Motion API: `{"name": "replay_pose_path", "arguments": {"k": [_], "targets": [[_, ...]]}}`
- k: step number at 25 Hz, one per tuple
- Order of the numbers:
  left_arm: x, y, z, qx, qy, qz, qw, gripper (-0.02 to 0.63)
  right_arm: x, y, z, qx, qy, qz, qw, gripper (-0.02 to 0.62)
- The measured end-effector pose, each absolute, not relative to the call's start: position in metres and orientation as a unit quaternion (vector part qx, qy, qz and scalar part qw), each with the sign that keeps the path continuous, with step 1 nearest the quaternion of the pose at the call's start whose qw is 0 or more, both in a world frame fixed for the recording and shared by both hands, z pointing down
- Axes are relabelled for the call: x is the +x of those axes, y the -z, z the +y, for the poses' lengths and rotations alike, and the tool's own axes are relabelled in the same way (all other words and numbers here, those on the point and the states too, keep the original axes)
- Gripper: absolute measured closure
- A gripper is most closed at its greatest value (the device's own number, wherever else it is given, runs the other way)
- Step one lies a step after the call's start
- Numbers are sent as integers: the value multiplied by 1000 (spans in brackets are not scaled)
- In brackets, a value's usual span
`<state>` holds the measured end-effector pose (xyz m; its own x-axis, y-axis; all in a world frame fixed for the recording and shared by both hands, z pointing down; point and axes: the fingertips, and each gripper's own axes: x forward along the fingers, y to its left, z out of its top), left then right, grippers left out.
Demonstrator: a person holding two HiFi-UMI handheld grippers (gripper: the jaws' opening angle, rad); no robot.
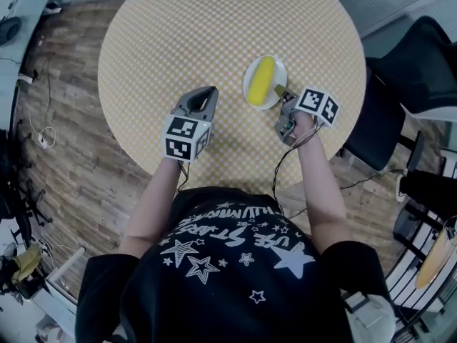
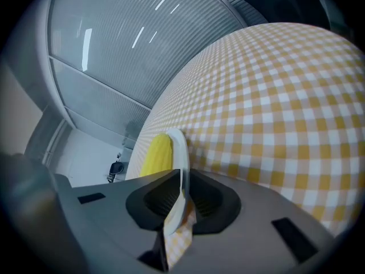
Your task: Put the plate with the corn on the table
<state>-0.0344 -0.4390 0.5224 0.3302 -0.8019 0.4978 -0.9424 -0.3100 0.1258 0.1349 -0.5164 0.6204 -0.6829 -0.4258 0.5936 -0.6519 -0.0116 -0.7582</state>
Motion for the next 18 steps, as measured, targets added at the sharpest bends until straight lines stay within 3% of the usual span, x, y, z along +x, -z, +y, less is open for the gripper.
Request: {"name": "replay_pose_path", "arguments": {"k": [8,18], "targets": [[-41,-508,-423,804,-153,-543,189,598,158,-609,-500,433,-566,-696,83,548],[-68,-489,-373,826,-123,-519,183,598,145,-525,-448,459,-492,-739,-18,548]]}}
